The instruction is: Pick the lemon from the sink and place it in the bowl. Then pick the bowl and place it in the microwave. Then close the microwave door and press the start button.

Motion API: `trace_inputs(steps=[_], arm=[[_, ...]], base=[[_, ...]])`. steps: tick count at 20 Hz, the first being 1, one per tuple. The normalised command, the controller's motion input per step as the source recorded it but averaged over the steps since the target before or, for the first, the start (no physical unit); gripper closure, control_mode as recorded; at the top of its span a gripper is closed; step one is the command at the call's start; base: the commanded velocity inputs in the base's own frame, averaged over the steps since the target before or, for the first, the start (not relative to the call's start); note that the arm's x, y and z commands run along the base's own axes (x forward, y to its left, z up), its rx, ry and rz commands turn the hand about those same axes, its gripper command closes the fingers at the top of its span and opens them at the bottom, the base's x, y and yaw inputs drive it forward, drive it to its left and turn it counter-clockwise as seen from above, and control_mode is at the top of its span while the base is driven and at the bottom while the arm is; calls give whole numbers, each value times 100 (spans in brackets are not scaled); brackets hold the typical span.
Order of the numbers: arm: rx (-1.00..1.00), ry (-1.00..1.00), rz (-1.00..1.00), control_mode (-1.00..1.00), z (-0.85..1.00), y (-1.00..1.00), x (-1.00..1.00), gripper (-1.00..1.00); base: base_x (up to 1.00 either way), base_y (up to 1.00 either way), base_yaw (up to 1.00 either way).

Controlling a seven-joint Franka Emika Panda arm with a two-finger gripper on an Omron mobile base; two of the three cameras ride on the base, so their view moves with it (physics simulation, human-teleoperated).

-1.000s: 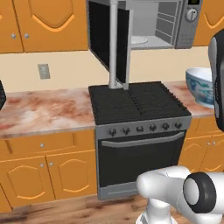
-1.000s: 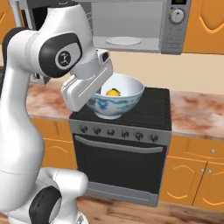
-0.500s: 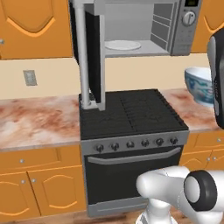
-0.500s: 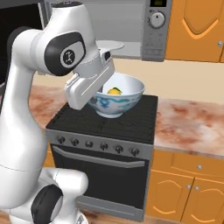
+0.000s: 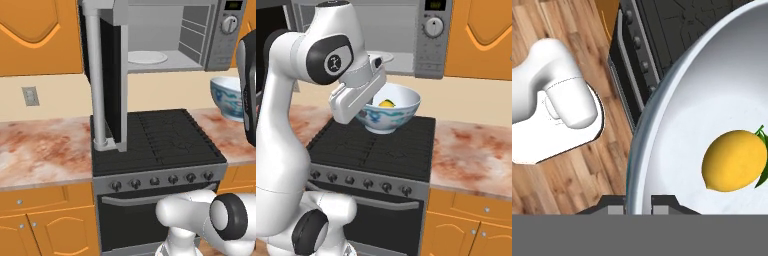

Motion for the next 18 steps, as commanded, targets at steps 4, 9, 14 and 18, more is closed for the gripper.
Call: trace_inputs(steps=[4, 9, 14, 18], arm=[[0, 0, 0, 100, 0, 0, 0, 100], [0, 0, 0, 100, 0, 0, 0, 100], [-2, -16, 9, -100, 8, 32, 17, 100], [-2, -21, 19, -100, 32, 61, 65, 100]], base=[[33, -8, 0], [22, -2, 0], [3, 0, 0], [0, 0, 0]])
